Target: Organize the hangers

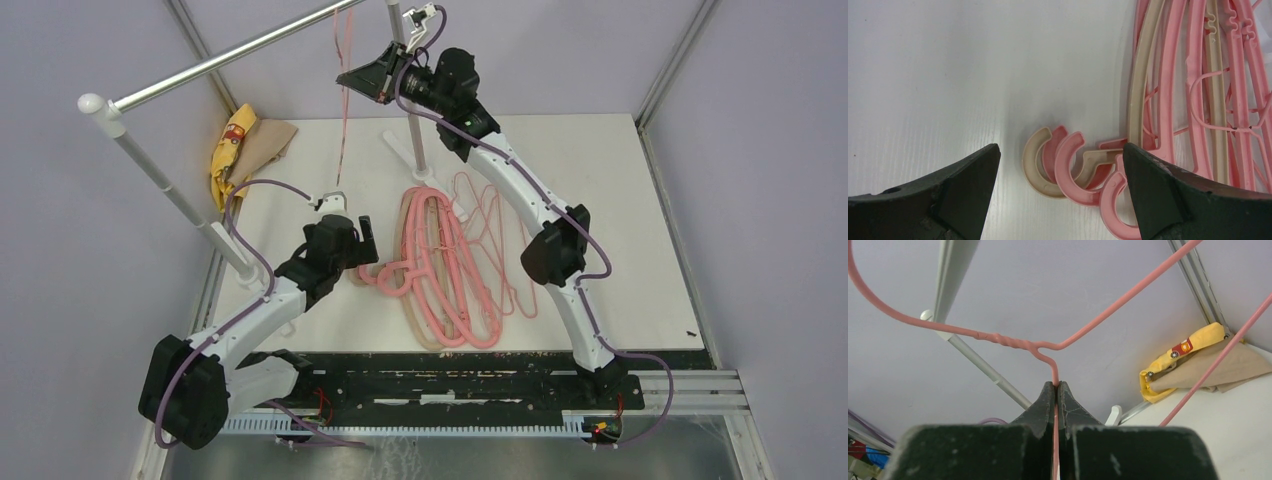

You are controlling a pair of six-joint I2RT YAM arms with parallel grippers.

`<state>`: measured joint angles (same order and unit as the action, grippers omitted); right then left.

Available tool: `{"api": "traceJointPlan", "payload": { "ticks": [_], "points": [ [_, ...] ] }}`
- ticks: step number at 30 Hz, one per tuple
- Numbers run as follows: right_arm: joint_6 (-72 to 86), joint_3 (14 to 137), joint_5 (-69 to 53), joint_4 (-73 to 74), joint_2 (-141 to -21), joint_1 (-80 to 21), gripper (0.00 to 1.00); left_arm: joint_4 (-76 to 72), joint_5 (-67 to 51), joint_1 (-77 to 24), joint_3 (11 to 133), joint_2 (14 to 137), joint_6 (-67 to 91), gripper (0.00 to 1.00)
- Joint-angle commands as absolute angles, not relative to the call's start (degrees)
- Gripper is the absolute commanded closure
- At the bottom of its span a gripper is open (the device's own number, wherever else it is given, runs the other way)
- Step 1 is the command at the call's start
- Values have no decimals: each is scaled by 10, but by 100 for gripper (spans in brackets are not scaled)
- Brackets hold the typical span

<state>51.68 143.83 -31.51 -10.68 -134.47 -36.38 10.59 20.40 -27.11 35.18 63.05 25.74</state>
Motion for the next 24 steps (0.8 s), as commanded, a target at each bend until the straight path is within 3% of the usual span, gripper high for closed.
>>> {"api": "traceJointPlan", "payload": {
  "ticks": [1,7,24],
  "points": [
    [518,1532,-299,-108,-1352,-367,99,81,201,-273,355,623,275,1],
    [499,1512,-306,-134,-1339,-377,99,77,200,-273,349,622,276,1],
    [480,1582,-177,-76,-1403,-372,96,80,189,-273,357,615,276,1]
  ]
}}
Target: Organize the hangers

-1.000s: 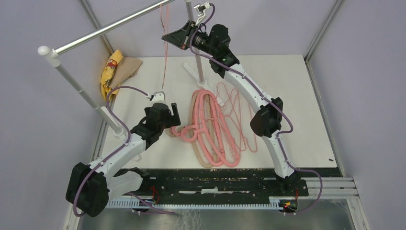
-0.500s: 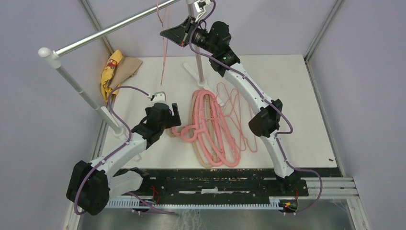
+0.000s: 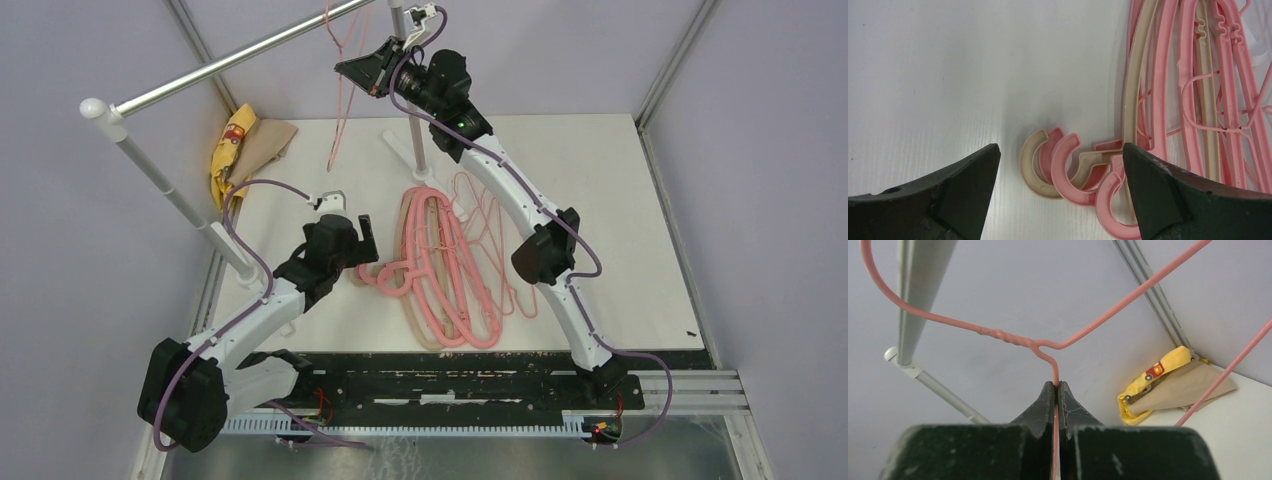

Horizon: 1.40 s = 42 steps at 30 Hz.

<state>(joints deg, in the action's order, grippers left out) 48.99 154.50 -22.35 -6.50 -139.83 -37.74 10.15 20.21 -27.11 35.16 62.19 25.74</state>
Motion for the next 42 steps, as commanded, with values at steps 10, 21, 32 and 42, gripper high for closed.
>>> {"api": "traceJointPlan", "payload": {
  "ticks": [10,21,32,42],
  "points": [
    [504,1507,-158,-85,-1366,-349,86,71,183,-273,350,619,275,1],
    [572,1409,-208,-140,-1323,-310,64,70,190,-273,341,606,278,1],
    [448,1143,-187,-134,-1101,-309,14,79,199,-274,343,606,277,1],
    [325,970,-139,-53,-926,-310,3,78,199,-274,342,610,278,1]
  ]
}}
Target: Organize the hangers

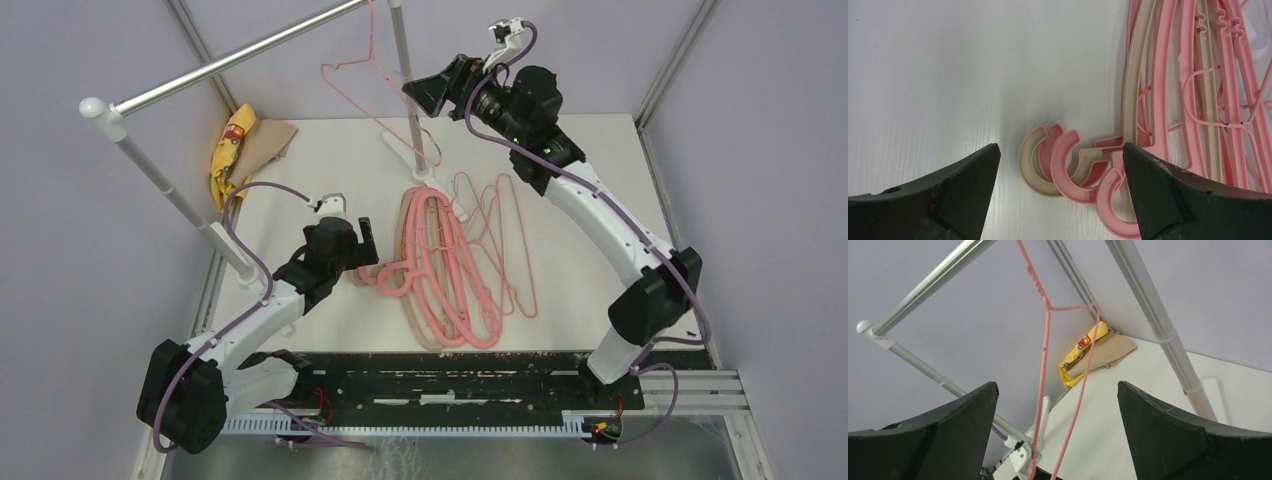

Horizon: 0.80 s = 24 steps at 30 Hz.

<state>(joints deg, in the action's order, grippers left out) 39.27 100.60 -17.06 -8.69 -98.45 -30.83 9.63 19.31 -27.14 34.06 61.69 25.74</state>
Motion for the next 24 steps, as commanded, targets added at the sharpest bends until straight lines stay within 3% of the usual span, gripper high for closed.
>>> {"api": "traceJointPlan", "payload": {
  "ticks": [1,7,11,24],
  "points": [
    [308,960,-119,-32,-911,-312,3,79,200,-274,343,609,278,1],
    [192,938,93,182,-856,-358,7,89,204,-275,345,610,282,1],
    [206,812,166,228,-800,-365,14,94,202,-274,346,608,284,1],
    [258,598,84,281,-806,-415,43,89,197,-275,353,627,283,1]
  ]
}}
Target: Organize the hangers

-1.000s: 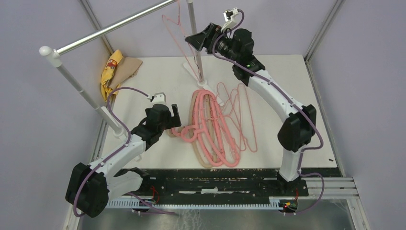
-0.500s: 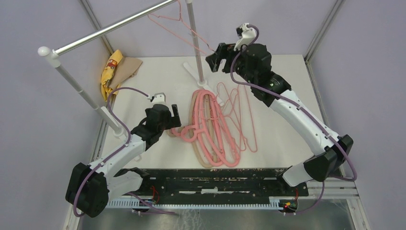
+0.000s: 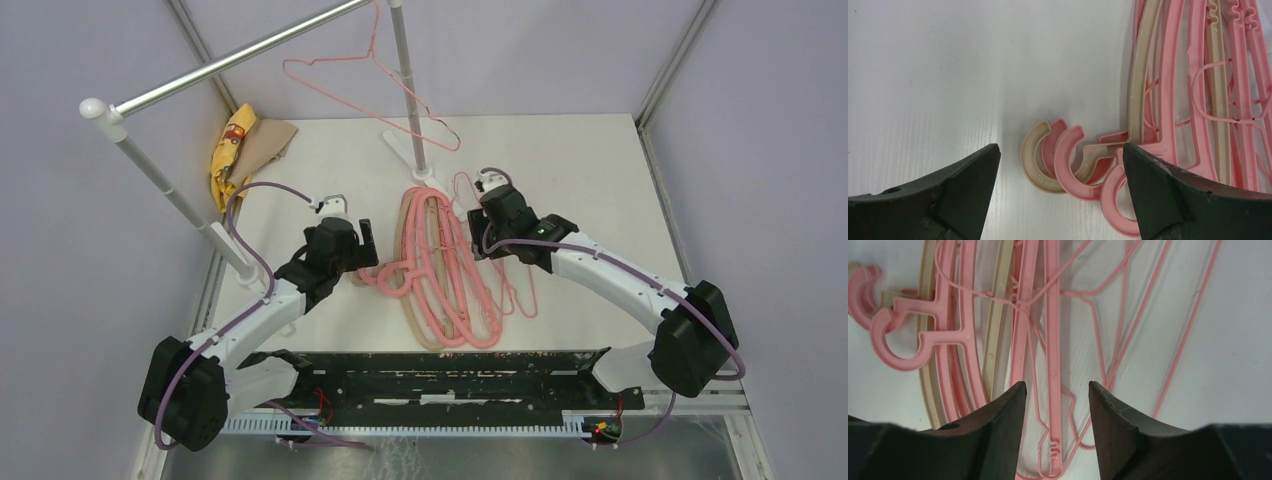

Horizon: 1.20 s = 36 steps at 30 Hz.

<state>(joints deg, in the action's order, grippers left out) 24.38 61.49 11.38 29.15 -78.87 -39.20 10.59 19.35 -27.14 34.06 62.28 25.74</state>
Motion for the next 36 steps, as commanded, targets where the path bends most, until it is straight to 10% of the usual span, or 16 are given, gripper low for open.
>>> {"api": "traceJointPlan", "payload": {
  "ticks": [1,27,36],
  "points": [
    [256,594,76,277,-816,-423,45,89,197,-274,352,628,283,1],
    [247,579,68,238,-963,-454,64,93,201,-275,348,622,285,1],
    [242,577,84,253,-945,-459,92,95,204,-276,348,618,286,1]
  ]
}}
